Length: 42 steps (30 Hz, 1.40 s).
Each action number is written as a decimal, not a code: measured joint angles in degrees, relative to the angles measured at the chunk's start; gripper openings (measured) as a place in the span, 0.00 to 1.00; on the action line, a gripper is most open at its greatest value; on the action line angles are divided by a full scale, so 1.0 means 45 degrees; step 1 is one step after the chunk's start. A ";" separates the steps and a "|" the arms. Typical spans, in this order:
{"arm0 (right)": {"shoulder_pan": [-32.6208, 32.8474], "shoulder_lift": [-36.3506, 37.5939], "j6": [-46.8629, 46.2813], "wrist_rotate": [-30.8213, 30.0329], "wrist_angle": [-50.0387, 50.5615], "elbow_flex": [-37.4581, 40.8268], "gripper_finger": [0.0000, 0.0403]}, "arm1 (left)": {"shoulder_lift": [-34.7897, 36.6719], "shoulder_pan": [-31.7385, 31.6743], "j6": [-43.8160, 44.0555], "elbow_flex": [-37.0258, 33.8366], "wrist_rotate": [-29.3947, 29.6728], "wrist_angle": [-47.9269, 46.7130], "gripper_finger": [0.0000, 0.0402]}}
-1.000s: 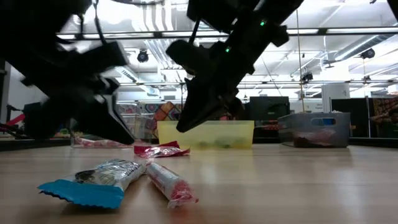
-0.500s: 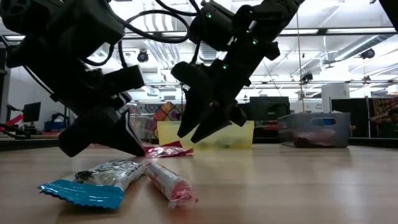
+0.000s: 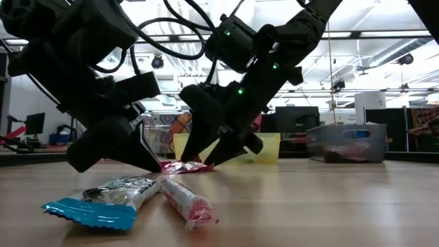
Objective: Sort candy
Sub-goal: Put the red candy into the black bin
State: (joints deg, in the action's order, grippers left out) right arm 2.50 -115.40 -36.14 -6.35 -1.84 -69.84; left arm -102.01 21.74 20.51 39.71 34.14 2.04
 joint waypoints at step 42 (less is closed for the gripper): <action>0.0499 0.1780 0.1177 0.1226 0.1669 0.0039 0.07 | 0.3965 0.1274 -0.0021 -0.0070 -0.0251 -0.3058 0.00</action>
State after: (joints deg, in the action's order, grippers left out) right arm 4.74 -107.39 -30.84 -0.83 5.67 -69.67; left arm -84.17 27.47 20.42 39.40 33.01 -11.73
